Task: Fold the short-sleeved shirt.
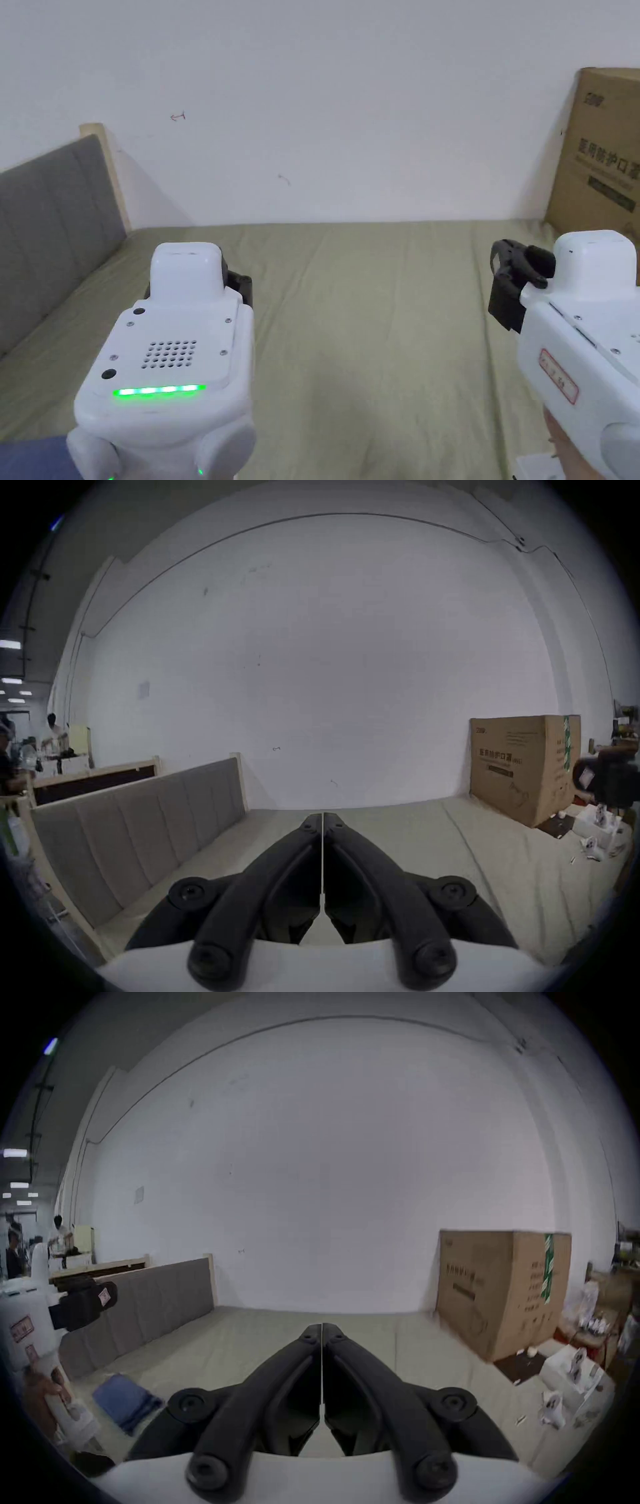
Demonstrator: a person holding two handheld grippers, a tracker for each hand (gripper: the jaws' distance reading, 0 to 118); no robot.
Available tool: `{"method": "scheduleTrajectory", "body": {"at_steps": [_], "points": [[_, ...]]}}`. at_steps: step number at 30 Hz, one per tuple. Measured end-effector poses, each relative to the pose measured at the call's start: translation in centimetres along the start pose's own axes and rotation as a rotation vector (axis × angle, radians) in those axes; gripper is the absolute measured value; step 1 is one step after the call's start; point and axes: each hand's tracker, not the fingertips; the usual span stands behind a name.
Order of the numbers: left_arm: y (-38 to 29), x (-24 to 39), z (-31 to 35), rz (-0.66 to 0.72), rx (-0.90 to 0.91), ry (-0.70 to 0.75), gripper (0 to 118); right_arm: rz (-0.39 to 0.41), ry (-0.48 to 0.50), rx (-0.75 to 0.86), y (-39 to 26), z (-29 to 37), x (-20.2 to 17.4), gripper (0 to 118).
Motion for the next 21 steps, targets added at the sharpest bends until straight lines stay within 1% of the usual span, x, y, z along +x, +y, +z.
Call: {"method": "scheduleTrajectory", "body": {"at_steps": [1,2,3,4,5,6,7,8,9,10,13,17,21], "points": [[0.0,-0.1,0.2,0.011,-0.001,-0.004,5,0.010,-0.039,0.017,-0.1,0.0,-0.2,6],[-0.1,-0.4,0.2,0.042,-0.013,-0.030,12,0.019,-0.085,0.027,-0.1,0.0,-0.5,31],[-0.2,-0.5,-0.1,0.066,-0.024,-0.042,24,0.003,-0.091,0.025,-0.2,-0.2,-0.5,62],[-0.2,-0.5,-0.2,0.070,-0.030,-0.042,42,-0.011,-0.084,0.023,-0.1,-0.3,-0.4,92],[-0.3,-0.5,-0.3,0.075,-0.039,-0.046,76,-0.042,-0.074,0.038,-0.2,-0.2,-0.3,103],[-0.3,-0.5,-0.4,0.079,-0.056,-0.052,103,-0.039,-0.076,0.040,-0.1,-0.2,-0.3,103],[-0.2,-0.5,-0.5,0.084,-0.063,-0.057,118,-0.036,-0.080,0.037,-0.1,-0.4,-0.4,105],[-0.4,-0.6,-0.3,0.102,-0.010,-0.079,118,-0.031,-0.083,0.027,0.1,-0.6,-0.3,113],[-0.5,-0.7,-0.3,0.099,-0.016,-0.071,118,-0.030,-0.084,0.016,0.0,-0.8,-0.3,118],[-0.5,-0.6,-0.1,0.092,-0.002,-0.069,118,-0.041,-0.083,0.017,-0.2,-0.7,-0.2,118],[-0.2,-0.3,0.0,0.081,0.001,-0.070,118,-0.033,-0.084,0.004,-0.5,-0.9,-0.1,118],[-0.3,0.1,-0.3,0.076,-0.022,-0.071,118,-0.042,-0.073,-0.013,-0.3,-0.7,-0.1,118],[-0.7,0.8,0.1,-0.001,-0.011,-0.037,118,-0.030,-0.066,-0.030,-0.8,-0.8,-0.1,118]]}}
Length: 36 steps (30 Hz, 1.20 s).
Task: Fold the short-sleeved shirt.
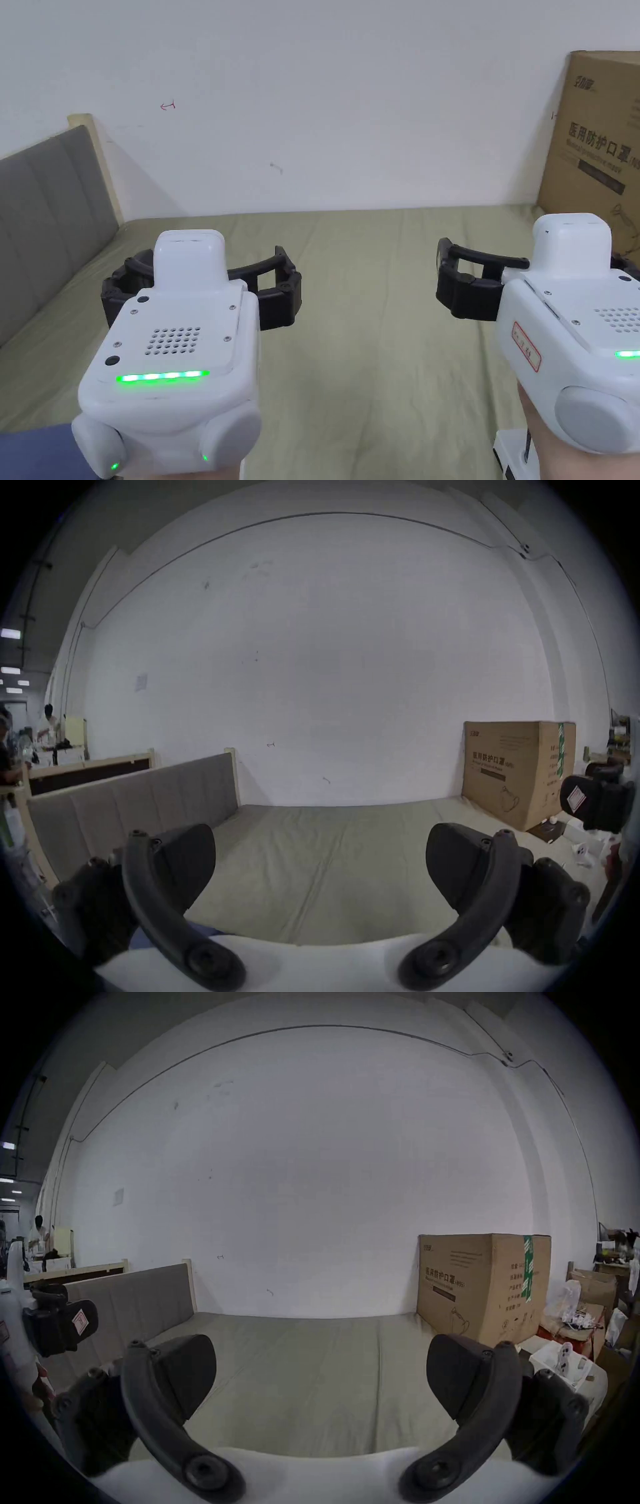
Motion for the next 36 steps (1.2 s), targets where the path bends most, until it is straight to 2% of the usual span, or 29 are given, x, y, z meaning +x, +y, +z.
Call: {"method": "scheduleTrajectory", "body": {"at_steps": [16,36], "points": [[0.4,-0.1,-0.3,0.040,-0.062,-0.054,118,-0.001,-0.003,-0.024,0.1,-0.3,0.2,118],[0.5,-0.4,-1.6,0.132,-0.142,-0.041,118,0.018,0.003,-0.047,-0.2,-0.6,-0.7,118]]}}
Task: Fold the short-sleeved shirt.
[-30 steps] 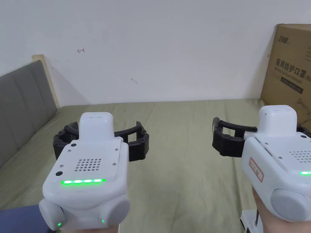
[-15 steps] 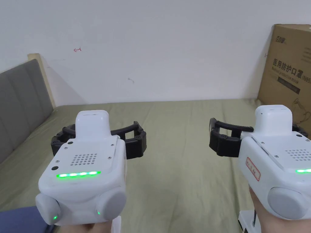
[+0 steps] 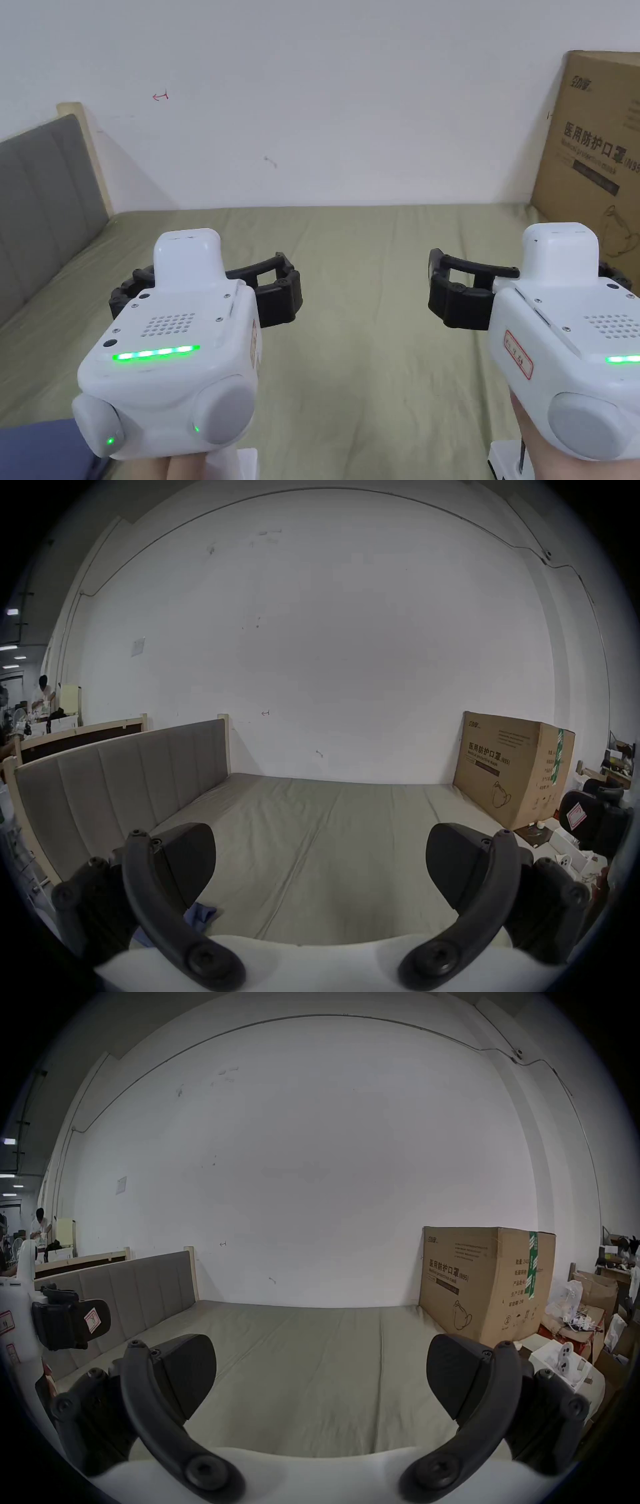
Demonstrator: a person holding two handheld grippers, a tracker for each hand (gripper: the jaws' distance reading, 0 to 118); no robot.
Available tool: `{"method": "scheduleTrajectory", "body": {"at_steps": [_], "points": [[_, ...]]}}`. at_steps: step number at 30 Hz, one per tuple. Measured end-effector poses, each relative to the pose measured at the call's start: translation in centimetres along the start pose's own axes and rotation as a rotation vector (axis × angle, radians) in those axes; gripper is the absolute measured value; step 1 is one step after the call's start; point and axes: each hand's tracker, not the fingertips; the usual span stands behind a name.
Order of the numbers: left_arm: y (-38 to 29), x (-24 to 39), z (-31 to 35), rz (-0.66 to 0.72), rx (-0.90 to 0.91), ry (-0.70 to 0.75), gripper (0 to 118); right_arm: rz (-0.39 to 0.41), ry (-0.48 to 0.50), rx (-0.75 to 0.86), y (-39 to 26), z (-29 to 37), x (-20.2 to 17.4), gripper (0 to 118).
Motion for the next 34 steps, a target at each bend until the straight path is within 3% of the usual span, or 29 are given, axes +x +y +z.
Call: {"method": "scheduleTrajectory", "body": {"at_steps": [24,29,34], "points": [[-0.4,0.7,0.0,-0.019,-0.014,-0.030,118,-0.007,-0.008,-0.031,-0.3,0.4,0.1,118],[-0.3,1.4,0.0,-0.066,0.001,0.031,118,-0.008,-0.007,-0.027,-0.2,0.4,0.1,118],[-0.4,1.1,0.2,-0.043,0.001,-0.017,118,-0.015,-0.005,-0.021,-0.1,0.5,0.3,118]]}}
